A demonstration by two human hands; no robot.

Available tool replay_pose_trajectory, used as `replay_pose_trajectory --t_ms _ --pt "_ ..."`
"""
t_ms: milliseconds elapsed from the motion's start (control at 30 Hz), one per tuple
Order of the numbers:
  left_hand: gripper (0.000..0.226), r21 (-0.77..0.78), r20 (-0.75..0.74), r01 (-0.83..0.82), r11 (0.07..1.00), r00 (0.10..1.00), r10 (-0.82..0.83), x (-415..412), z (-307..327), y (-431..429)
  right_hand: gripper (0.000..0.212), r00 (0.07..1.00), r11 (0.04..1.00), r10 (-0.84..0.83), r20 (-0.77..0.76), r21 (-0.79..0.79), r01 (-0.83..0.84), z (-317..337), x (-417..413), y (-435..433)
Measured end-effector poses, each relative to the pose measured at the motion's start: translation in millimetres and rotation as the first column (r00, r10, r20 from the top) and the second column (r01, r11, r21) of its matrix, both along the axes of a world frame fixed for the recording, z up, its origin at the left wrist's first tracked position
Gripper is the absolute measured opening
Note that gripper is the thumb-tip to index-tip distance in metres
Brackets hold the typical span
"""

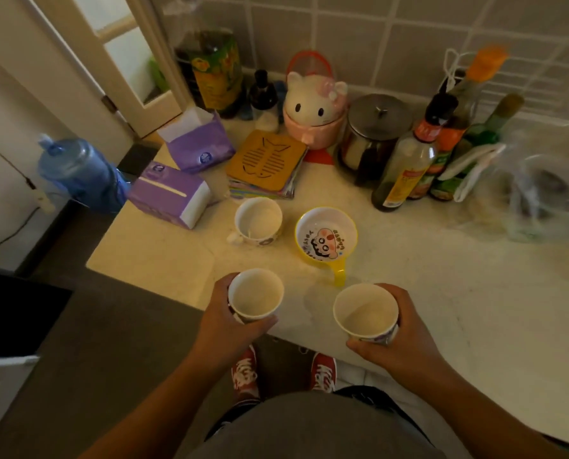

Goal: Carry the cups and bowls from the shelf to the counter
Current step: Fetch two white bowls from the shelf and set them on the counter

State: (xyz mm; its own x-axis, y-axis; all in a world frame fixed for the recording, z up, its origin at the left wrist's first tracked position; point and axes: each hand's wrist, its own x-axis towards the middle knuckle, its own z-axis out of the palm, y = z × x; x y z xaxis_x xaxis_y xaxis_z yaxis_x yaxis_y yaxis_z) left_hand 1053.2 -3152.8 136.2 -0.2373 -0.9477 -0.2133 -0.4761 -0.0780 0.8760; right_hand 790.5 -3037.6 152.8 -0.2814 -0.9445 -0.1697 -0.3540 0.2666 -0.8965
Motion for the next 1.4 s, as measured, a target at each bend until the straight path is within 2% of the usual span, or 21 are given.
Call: replay_pose_trajectory --t_ms 200,400,633,833,1133,1267,1333,1400 --pt "0.086 -0.022 0.088 0.172 0.985 0.982 -0.170 24 -9 -44 0.084 0.991 0.992 -0.112 -0.075 0.052 0.116 5 45 -18" --pt "0.085 -0.086 0.083 0.344 0.935 0.938 -0.338 41 -12 -77 0.086 0.971 0.969 -0.220 -0.092 0.089 0.228 7 83 -28" --pt "0.089 -0.064 0.093 0.396 0.916 0.916 -0.390 42 -24 -93 0.087 0.939 0.940 -0.320 -0.128 0.078 0.331 9 102 -35" --pt "0.089 -0.123 0.107 0.438 0.890 0.898 -0.427 44 -25 -95 0.089 0.917 0.919 -0.368 -0.156 0.091 0.384 12 106 -31" --pt "0.098 -0.090 0.120 0.463 0.882 0.884 -0.452 49 -22 -99 0.089 0.922 0.926 -0.346 -0.175 0.093 0.365 11 114 -24" --pt "0.117 -0.016 0.227 0.466 0.885 0.863 -0.451 62 -27 -104 0.092 0.926 0.931 -0.334 -0.175 0.095 0.354 6 117 -23" --pt "0.109 -0.071 0.345 0.506 0.860 0.821 -0.455 71 -29 -109 0.093 0.928 0.931 -0.336 -0.162 0.095 0.353 1 118 -24" --pt "0.101 -0.157 0.521 0.585 0.795 0.734 -0.437 81 -35 -114 0.094 0.927 0.930 -0.341 -0.156 0.090 0.357 -4 120 -25"
